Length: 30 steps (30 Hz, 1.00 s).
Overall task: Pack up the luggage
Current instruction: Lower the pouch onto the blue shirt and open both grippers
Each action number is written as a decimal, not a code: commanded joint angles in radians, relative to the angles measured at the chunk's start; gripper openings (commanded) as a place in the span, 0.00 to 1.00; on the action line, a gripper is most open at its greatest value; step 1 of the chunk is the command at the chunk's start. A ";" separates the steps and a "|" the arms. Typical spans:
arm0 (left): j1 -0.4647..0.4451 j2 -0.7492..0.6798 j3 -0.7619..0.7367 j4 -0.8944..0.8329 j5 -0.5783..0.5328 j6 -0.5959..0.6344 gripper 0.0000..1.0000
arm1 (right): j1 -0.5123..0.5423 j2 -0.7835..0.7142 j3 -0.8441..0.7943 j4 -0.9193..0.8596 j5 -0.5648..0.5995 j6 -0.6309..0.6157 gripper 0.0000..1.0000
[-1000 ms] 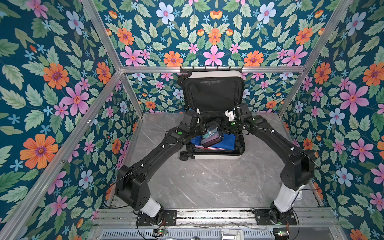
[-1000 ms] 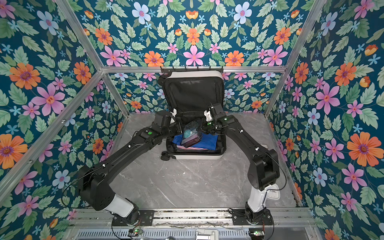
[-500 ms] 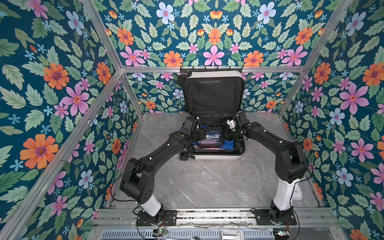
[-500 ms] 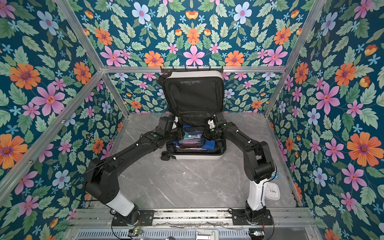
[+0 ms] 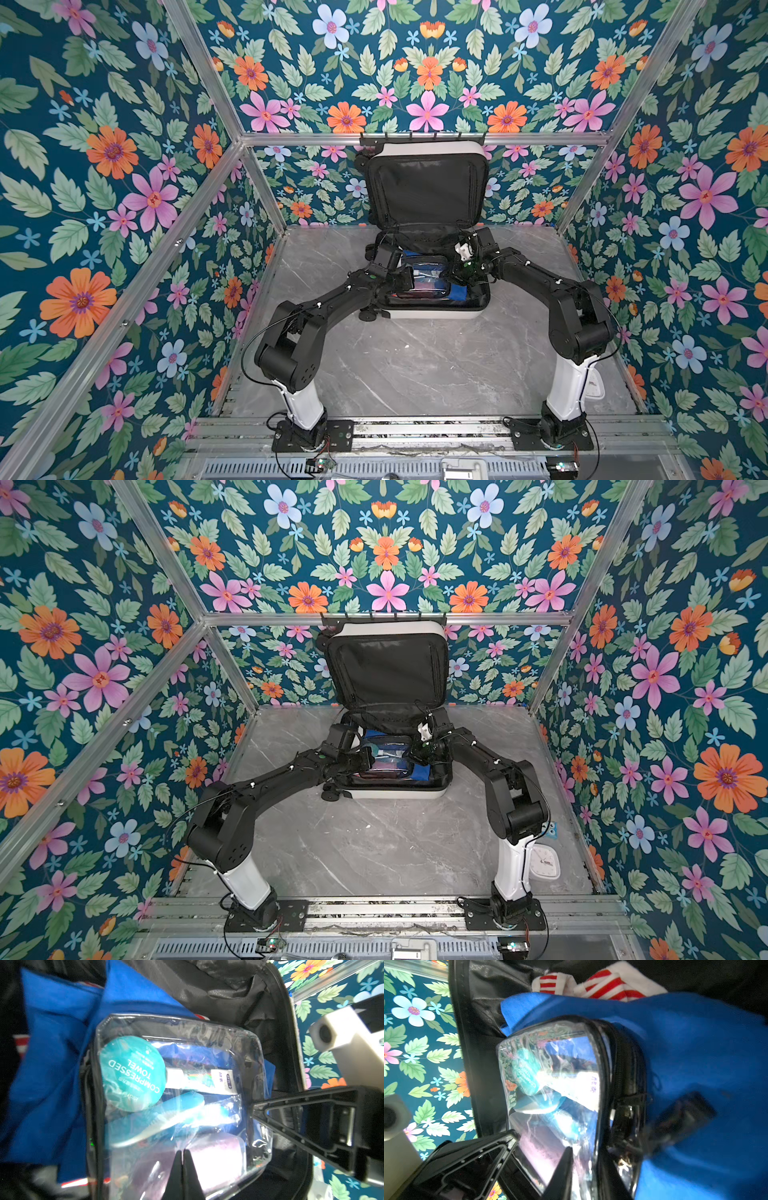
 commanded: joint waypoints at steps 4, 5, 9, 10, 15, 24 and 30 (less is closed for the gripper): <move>0.005 0.013 -0.010 0.012 0.012 -0.003 0.00 | 0.000 -0.030 0.020 -0.053 0.037 -0.044 0.35; 0.006 0.009 -0.005 0.007 0.012 -0.001 0.00 | 0.000 -0.039 0.025 -0.064 0.046 -0.048 0.39; 0.008 -0.028 0.029 -0.025 -0.006 0.021 0.00 | 0.001 -0.088 0.055 -0.125 0.100 -0.073 0.54; 0.009 -0.042 0.043 -0.038 -0.012 0.029 0.00 | 0.000 -0.100 0.066 -0.145 0.114 -0.082 0.56; 0.012 -0.126 0.123 -0.102 -0.047 0.093 0.17 | 0.000 -0.165 0.126 -0.227 0.194 -0.142 0.66; 0.031 -0.283 0.270 -0.084 -0.186 0.285 1.00 | -0.001 -0.228 0.397 -0.406 0.424 -0.271 0.96; 0.032 -0.341 0.283 0.068 -0.316 0.413 1.00 | -0.006 -0.188 0.596 -0.439 0.596 -0.289 0.99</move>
